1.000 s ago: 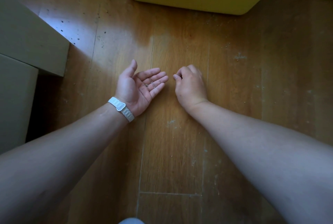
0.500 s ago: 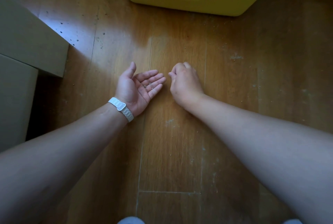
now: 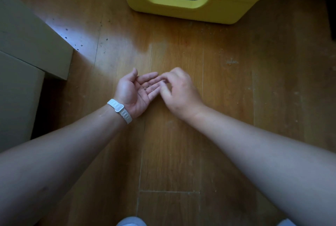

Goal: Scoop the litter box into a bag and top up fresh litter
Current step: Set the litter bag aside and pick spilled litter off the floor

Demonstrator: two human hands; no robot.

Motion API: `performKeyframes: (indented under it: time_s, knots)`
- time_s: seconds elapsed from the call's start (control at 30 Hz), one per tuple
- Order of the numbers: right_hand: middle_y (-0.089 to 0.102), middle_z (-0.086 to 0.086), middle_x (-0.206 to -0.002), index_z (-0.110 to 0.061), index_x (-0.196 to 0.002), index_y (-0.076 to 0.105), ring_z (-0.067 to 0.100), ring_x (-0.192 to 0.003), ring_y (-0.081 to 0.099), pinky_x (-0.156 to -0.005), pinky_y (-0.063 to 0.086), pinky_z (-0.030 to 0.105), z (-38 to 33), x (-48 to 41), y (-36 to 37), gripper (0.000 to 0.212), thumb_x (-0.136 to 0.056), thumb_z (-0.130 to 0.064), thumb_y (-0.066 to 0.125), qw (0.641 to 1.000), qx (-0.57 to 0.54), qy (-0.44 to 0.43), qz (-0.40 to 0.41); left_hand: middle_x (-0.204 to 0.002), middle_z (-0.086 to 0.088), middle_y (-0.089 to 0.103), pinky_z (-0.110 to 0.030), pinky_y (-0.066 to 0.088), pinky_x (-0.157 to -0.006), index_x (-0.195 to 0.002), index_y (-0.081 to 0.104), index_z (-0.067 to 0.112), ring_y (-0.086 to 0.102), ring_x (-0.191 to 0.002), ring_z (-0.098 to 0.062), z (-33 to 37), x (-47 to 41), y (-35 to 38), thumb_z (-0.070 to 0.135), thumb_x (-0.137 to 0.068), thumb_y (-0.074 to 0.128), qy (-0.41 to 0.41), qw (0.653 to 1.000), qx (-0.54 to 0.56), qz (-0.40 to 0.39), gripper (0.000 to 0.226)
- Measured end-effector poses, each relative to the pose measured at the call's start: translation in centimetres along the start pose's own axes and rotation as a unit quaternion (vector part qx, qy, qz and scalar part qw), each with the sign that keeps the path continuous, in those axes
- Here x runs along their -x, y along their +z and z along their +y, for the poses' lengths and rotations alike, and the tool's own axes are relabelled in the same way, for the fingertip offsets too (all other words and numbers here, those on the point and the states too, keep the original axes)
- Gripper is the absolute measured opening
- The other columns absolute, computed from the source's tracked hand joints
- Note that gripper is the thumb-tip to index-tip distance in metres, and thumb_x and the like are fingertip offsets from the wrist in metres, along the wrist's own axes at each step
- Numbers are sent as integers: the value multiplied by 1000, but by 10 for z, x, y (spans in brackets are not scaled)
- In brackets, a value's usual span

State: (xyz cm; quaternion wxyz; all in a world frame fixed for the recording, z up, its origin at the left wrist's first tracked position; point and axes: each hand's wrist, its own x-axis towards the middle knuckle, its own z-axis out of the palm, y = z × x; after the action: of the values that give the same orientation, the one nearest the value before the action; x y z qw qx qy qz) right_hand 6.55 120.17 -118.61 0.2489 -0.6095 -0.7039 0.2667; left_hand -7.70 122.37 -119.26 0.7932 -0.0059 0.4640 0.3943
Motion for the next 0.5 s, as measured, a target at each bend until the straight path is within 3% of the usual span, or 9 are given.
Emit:
performKeyframes:
  time_s: [0.07,0.17,0.5]
  knots:
    - [62,13,-98,-6,-102,71,33,-91,60,-83,49,39,20,-2,-8,21,-89,-18,60,998,12,68,12,-104,-23,71,-36,56,-86,-105,63,-7,72,-95,-31,3,3,-2,43,-104,25,9,1000,-19,15,63]
    - [60,9,-111,-8,-115,68,26,-101,57,-88,44,30,48,-6,-15,27,-94,-24,59,985,78,151,-25,-112,-24,69,-38,54,-91,-109,63,-6,69,-104,-33,5,7,-4,43,-104,26,12,1000,-15,18,62]
    - [60,6,-104,-9,-100,69,22,-96,57,-83,46,31,56,-24,1,24,-89,-31,67,984,81,153,-40,-110,-23,70,-37,54,-90,-108,63,-6,68,-105,-33,5,5,-6,45,-104,26,8,999,-21,29,63]
